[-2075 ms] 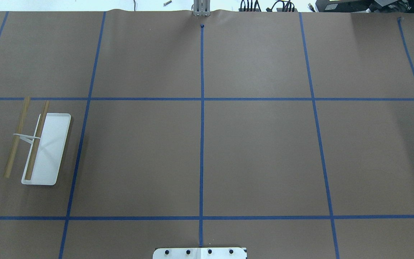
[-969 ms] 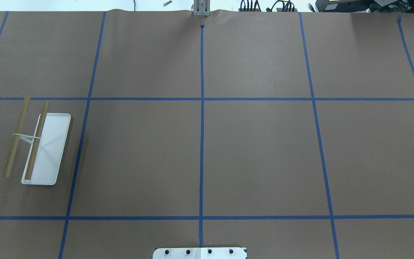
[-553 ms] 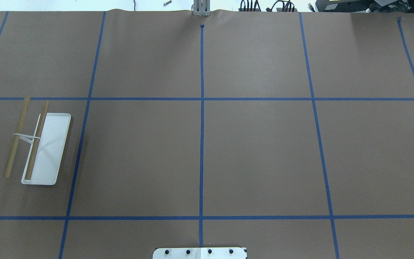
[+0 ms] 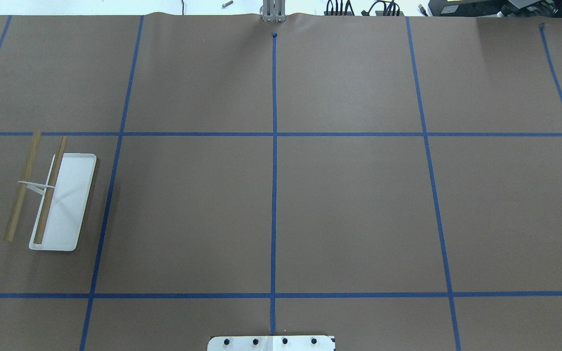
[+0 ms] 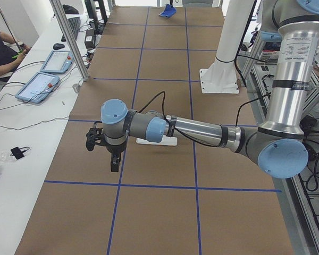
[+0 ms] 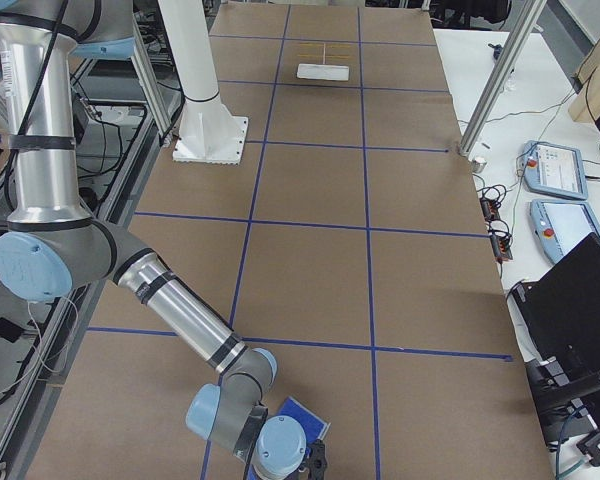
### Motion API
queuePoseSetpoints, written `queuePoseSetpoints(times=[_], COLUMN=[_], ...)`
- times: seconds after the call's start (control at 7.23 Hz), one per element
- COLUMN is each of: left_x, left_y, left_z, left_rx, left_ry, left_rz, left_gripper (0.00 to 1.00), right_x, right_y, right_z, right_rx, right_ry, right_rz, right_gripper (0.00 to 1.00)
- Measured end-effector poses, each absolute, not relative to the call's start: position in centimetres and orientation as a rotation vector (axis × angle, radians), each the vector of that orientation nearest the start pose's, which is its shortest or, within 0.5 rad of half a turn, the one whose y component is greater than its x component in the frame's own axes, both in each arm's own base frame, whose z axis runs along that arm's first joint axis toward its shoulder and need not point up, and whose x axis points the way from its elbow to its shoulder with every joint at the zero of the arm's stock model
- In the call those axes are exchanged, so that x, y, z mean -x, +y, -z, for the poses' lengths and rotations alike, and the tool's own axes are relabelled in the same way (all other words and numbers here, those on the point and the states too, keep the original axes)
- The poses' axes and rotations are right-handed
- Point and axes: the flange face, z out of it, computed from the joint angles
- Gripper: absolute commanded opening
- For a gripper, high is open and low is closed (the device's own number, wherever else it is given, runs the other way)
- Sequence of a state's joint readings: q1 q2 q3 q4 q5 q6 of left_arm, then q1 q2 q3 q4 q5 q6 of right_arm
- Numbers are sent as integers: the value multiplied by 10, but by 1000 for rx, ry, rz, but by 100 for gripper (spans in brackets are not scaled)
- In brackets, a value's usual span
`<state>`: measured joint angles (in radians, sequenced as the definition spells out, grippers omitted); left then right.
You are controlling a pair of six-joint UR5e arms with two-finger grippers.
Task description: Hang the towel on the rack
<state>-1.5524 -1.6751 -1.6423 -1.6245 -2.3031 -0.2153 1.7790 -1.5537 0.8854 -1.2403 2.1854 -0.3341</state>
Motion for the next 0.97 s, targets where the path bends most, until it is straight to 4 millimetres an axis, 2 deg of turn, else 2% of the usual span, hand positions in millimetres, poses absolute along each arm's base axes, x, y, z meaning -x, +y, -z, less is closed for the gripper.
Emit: queuePoseSetpoints(times=[0.28,0.97], left_x=[57,57], left_y=[-545,-545], left_z=[-565,-567], left_rx=[-134,-131], left_ry=[749,749], left_rz=[104,105], left_gripper=[100,100], right_x=[-153,-162], right_y=[-356,-368], right_z=[-948,-954], right_rx=[172,190], right_ry=[-670,-595], right_rz=[5,8], right_gripper=[100,100])
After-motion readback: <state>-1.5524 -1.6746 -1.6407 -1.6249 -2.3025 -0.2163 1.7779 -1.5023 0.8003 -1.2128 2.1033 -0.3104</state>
